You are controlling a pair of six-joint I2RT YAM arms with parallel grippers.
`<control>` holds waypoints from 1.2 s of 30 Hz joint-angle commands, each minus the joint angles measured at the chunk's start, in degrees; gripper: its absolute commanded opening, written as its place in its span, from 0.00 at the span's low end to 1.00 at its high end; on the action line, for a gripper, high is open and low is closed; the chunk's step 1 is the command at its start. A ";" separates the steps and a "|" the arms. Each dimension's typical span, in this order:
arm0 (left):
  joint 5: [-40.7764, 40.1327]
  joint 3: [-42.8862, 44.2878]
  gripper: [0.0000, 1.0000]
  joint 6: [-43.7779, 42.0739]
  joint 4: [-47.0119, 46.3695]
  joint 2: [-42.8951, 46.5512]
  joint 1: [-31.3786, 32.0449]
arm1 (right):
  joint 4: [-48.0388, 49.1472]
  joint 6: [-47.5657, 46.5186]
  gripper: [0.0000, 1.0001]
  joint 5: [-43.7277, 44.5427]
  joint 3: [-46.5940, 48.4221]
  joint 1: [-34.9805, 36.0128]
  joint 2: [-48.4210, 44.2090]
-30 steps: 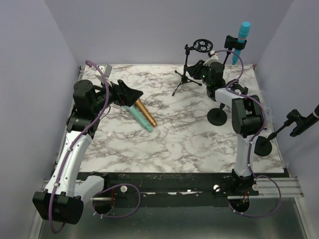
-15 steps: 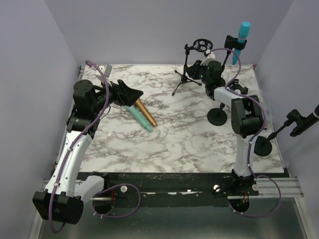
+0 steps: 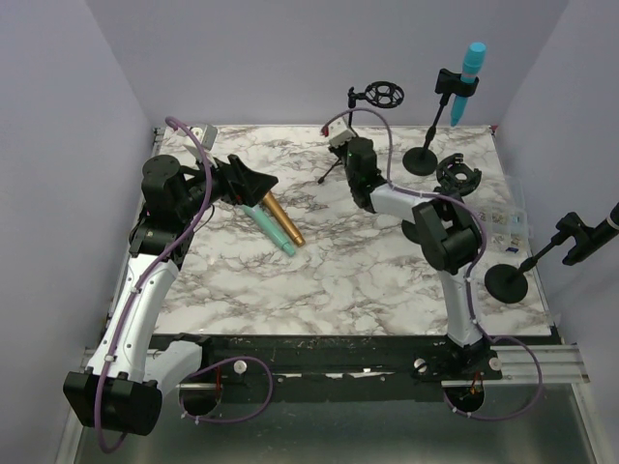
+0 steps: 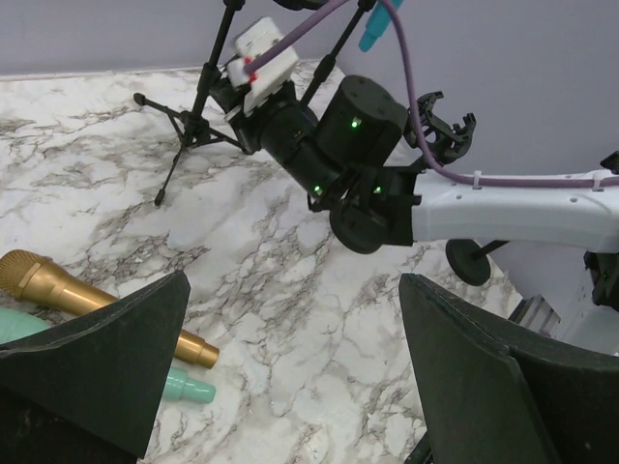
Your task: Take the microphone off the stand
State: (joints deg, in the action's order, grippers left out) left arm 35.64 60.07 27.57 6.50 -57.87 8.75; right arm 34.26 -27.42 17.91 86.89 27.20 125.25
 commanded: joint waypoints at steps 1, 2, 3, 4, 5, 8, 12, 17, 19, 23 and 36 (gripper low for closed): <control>1.64 -0.75 0.93 0.25 -1.49 0.06 0.30 | 10.15 -29.47 0.00 12.59 -2.59 2.67 4.97; 1.64 -0.75 0.93 0.29 -1.49 -0.07 0.30 | 10.14 -31.64 0.01 11.77 -2.53 2.83 5.14; 1.60 -0.75 0.93 0.28 -1.53 -0.13 0.30 | 9.87 -33.11 0.01 11.02 -2.28 3.04 5.34; 1.68 -0.82 0.93 0.29 -1.68 -0.24 0.30 | 9.54 -34.68 0.01 10.57 -1.90 3.18 5.50; 1.63 -0.90 0.93 0.29 -1.67 -0.28 0.31 | 9.31 -35.97 0.01 10.16 -1.57 3.29 5.75; 1.68 -0.99 0.93 0.29 -1.75 -0.60 0.30 | 7.84 -38.14 0.01 9.71 -0.69 3.32 6.06; 1.85 -0.92 0.93 0.29 -1.76 -1.15 0.30 | 8.27 -37.58 0.01 9.64 -1.00 3.34 5.30; 1.90 -1.01 0.93 0.29 -1.76 -1.47 0.30 | 8.00 -31.04 0.36 10.49 -1.29 3.47 3.20; 1.76 -0.95 0.93 0.29 -1.67 -1.54 0.30 | 7.21 -26.95 0.61 12.06 -1.12 3.54 1.81; 1.83 -0.97 0.93 0.20 -1.67 -1.54 0.30 | 4.70 -13.27 1.00 11.99 -3.67 3.41 -3.55; 1.99 -0.86 0.93 0.20 -1.49 -1.55 0.30 | -8.46 59.01 1.00 -13.39 -7.19 -5.05 -11.60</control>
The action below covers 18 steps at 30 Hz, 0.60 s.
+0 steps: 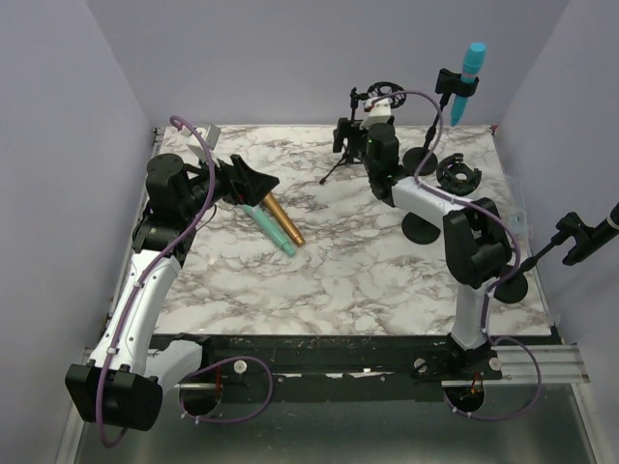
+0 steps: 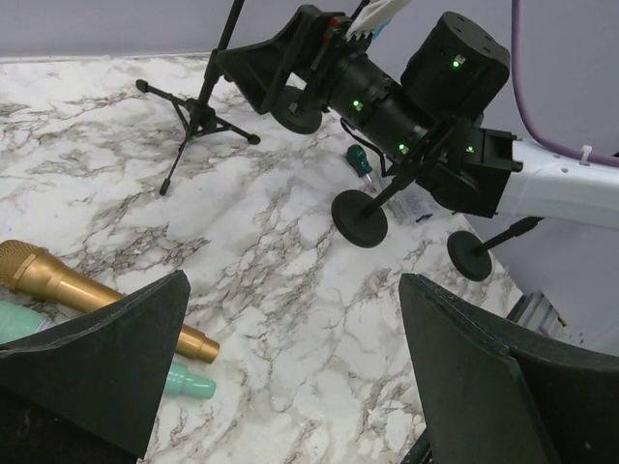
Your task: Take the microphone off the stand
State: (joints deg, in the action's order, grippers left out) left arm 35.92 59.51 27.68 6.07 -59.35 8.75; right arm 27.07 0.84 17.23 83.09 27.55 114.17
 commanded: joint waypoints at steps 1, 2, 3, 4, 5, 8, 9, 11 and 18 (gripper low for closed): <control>1.70 -0.27 0.93 0.18 -1.05 -0.06 0.30 | 0.96 36.77 1.00 -15.64 -4.34 -6.72 -0.23; 1.81 -0.19 0.93 0.18 -1.06 -0.02 0.30 | 3.83 41.14 1.00 -18.61 -5.34 -8.01 0.13; 1.84 -0.18 0.93 0.18 -1.06 0.02 0.30 | 5.84 45.18 1.00 -20.42 -5.86 -8.82 0.77; 1.87 -0.18 0.93 0.19 -1.06 0.03 0.30 | 7.46 47.42 1.00 -21.89 -5.84 -9.42 1.23; 1.89 -0.18 0.93 0.26 -1.14 0.15 0.30 | 7.95 48.38 1.00 -22.15 -5.37 -9.72 1.77; 1.87 -0.25 0.93 0.27 -1.08 0.20 0.30 | 7.56 51.42 1.00 -20.89 -4.09 -10.04 2.98; 1.84 -0.19 0.93 0.35 -1.06 0.20 0.30 | 7.25 53.01 1.00 -20.17 -3.73 -10.27 3.36; 1.87 -0.18 0.93 0.35 -1.05 0.16 0.30 | 7.36 56.22 1.00 -19.15 -3.32 -10.62 4.19; 2.05 -0.10 0.93 0.51 -1.12 -0.02 0.30 | 9.80 68.11 0.82 -18.06 -3.06 -10.92 7.91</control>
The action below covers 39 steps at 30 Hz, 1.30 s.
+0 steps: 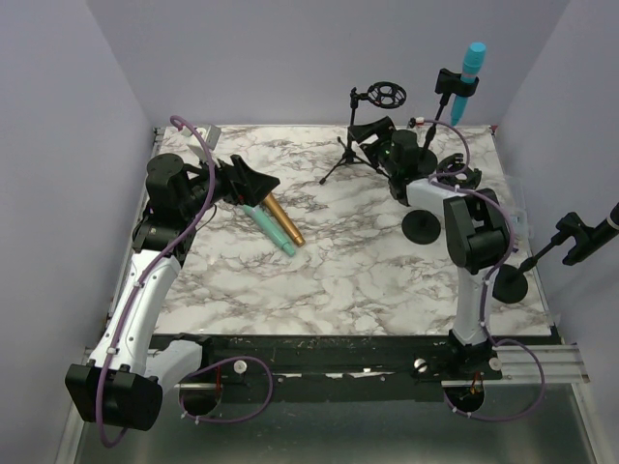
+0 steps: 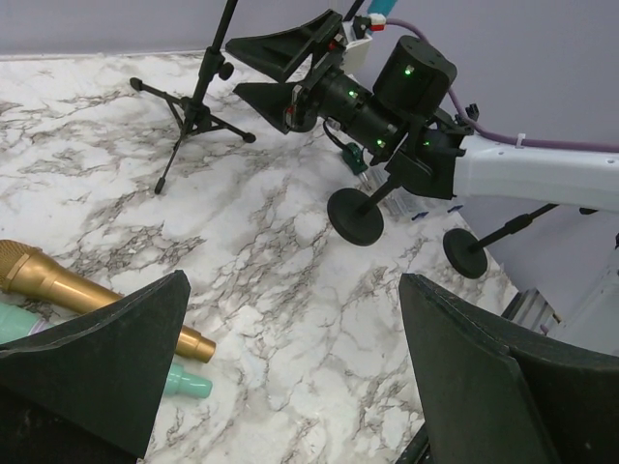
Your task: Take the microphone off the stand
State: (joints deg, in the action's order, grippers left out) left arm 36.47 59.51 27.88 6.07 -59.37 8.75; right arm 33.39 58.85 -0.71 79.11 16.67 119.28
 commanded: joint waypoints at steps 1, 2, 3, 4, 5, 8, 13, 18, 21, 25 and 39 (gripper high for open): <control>1.55 -0.18 0.93 0.34 -1.14 0.02 0.30 | 4.34 11.67 0.80 0.04 0.80 0.01 3.40; 1.57 -0.10 0.93 0.33 -1.14 0.05 0.34 | 5.95 12.94 0.76 -0.20 0.54 -0.04 4.01; 1.65 -0.22 0.93 0.33 -1.23 0.08 0.30 | 7.35 14.56 0.71 -0.52 0.28 -0.05 4.85; 1.67 -0.18 0.93 0.33 -1.23 0.05 0.30 | 8.81 15.74 0.66 -0.61 0.11 -0.05 5.39; 1.60 -0.18 0.93 0.42 -1.23 0.05 0.30 | 9.75 17.08 0.65 -0.67 -0.13 -0.08 6.09; 1.77 -0.18 0.93 0.51 -1.31 -0.05 0.30 | 11.98 19.32 0.60 -0.73 -0.38 -0.05 7.61; 1.85 -0.18 0.93 0.60 -1.32 0.05 0.30 | 14.21 21.41 0.53 0.10 -1.54 -0.05 8.42; 1.97 -0.18 0.93 0.69 -1.48 0.09 0.30 | 13.75 20.96 0.40 0.05 -1.08 -0.21 8.64; 2.01 -0.27 0.93 0.69 -1.49 0.14 0.32 | 12.36 19.91 0.26 -0.04 -0.73 -0.23 8.60; 1.96 -0.26 0.93 0.69 -1.49 0.19 0.30 | 8.40 15.36 0.06 0.40 0.23 -0.24 7.78; 2.29 -0.44 0.93 1.04 -1.93 -0.03 0.30 | -11.12 -29.24 0.01 14.11 9.35 4.65 3.20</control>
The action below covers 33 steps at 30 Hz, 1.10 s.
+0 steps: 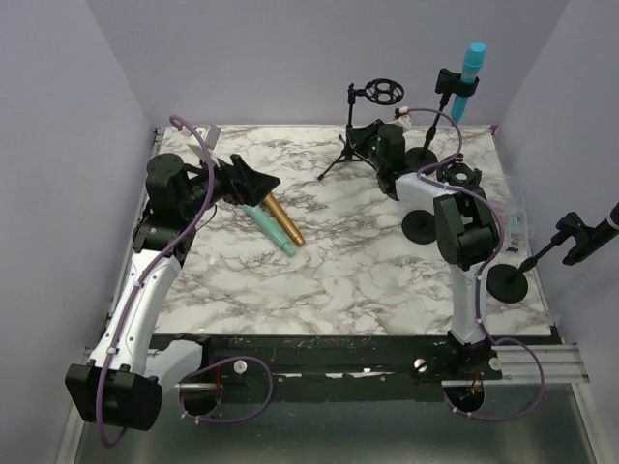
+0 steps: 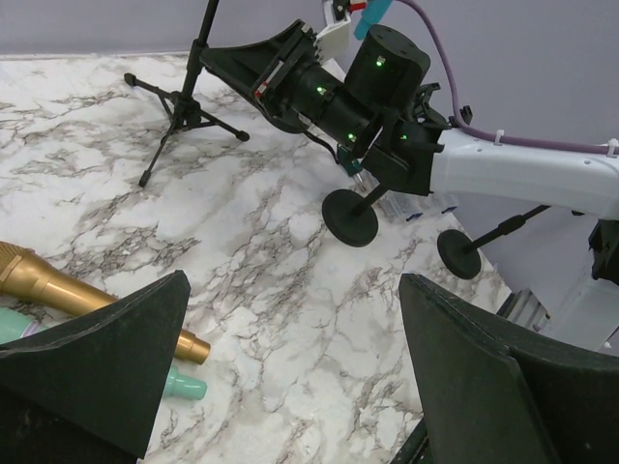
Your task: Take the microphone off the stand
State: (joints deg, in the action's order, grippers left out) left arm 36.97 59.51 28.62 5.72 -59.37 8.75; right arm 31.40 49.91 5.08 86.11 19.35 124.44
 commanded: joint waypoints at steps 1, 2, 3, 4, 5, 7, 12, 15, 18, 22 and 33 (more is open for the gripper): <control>1.74 -0.46 0.93 0.37 -1.58 -0.12 0.31 | -9.41 -24.20 0.01 9.10 2.88 2.65 -1.96; 1.95 -0.46 0.93 0.45 -1.65 -0.13 0.30 | -9.78 -27.16 0.01 9.68 3.60 3.17 -1.92; 1.90 -0.56 0.93 0.47 -1.67 -0.20 0.30 | -10.06 -30.54 0.01 10.12 4.10 3.69 -1.92; 1.92 -0.55 0.93 0.47 -1.76 -0.22 0.30 | -10.21 -33.16 0.01 10.73 4.62 4.12 -1.85; 1.88 -0.53 0.93 0.56 -1.76 -0.25 0.30 | -10.14 -36.07 0.01 11.39 4.92 4.64 -2.07; 1.93 -0.53 0.93 0.56 -1.76 -0.34 0.30 | -10.00 -40.13 0.01 11.97 5.18 5.12 -2.22; 1.99 -0.62 0.93 0.56 -1.84 -0.48 0.31 | -9.53 -44.61 0.02 13.34 5.61 5.16 -2.68; 2.00 -0.62 0.93 0.65 -1.93 -0.57 0.30 | -9.34 -44.11 0.20 12.63 5.91 5.19 -3.08; 2.07 -0.69 0.93 0.65 -1.94 -0.59 0.30 | -10.14 -42.01 0.44 11.94 6.69 5.15 -3.86; 1.99 -0.71 0.93 0.65 -1.80 -0.57 0.30 | -11.53 -38.50 0.70 10.36 7.01 5.15 -6.64; 2.27 -0.71 0.93 0.90 -2.10 -0.50 0.30 | -17.47 -35.85 0.90 11.56 8.76 5.12 -15.92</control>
State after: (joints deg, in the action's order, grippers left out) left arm 37.23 59.33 29.08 5.23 -59.96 8.75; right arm 16.12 13.17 15.55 92.75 24.64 112.60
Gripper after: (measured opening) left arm 0.927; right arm 0.879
